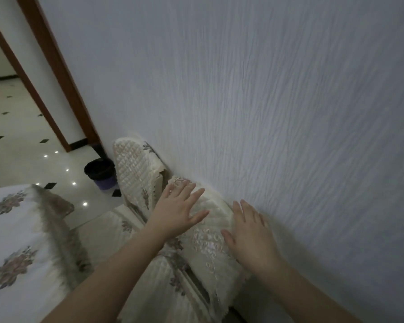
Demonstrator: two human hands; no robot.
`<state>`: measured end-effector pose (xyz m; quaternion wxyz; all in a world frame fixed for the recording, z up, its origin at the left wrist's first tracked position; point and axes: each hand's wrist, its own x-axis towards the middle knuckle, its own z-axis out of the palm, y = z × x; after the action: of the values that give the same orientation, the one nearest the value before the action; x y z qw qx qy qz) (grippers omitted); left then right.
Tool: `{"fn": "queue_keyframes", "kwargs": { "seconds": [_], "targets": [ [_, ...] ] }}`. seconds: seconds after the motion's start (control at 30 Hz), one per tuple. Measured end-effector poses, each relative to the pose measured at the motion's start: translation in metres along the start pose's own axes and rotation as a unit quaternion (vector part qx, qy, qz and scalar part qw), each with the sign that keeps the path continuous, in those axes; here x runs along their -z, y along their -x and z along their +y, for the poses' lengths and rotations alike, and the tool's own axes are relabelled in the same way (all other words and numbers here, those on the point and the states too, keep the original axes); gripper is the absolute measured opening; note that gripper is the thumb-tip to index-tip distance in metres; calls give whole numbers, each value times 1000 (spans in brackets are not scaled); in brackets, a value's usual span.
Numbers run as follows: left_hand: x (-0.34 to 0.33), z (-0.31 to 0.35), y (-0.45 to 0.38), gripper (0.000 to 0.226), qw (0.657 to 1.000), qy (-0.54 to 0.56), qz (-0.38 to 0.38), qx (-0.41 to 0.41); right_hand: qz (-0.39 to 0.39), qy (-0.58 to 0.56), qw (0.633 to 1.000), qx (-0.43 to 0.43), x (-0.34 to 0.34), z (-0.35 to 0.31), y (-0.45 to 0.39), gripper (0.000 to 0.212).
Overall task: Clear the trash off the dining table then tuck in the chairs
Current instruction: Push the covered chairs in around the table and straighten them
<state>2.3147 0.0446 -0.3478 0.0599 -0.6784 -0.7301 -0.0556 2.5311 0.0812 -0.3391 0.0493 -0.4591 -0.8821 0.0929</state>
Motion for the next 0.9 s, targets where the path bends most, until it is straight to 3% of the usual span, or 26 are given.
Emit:
{"fn": "queue_keyframes", "kwargs": {
  "seconds": [0.3,0.43,0.57,0.73,0.9],
  "targets": [
    [-77,-12,-56,78,995,-13,-86,47,-69,-14,997,39,-54,26,-58,73],
    [-95,-25,-80,85,994,-9,-101,46,-76,-21,997,22,-71,33,-65,73],
    [-106,-33,-102,78,993,-8,-116,14,-79,-29,996,-18,-80,28,-71,73],
    [-120,-48,-117,61,996,28,-85,-2,-89,-36,993,-75,-83,21,-84,71],
    [-125,-56,-127,42,995,82,-57,-23,-105,-19,993,-54,-87,24,-91,68]
  ]
}}
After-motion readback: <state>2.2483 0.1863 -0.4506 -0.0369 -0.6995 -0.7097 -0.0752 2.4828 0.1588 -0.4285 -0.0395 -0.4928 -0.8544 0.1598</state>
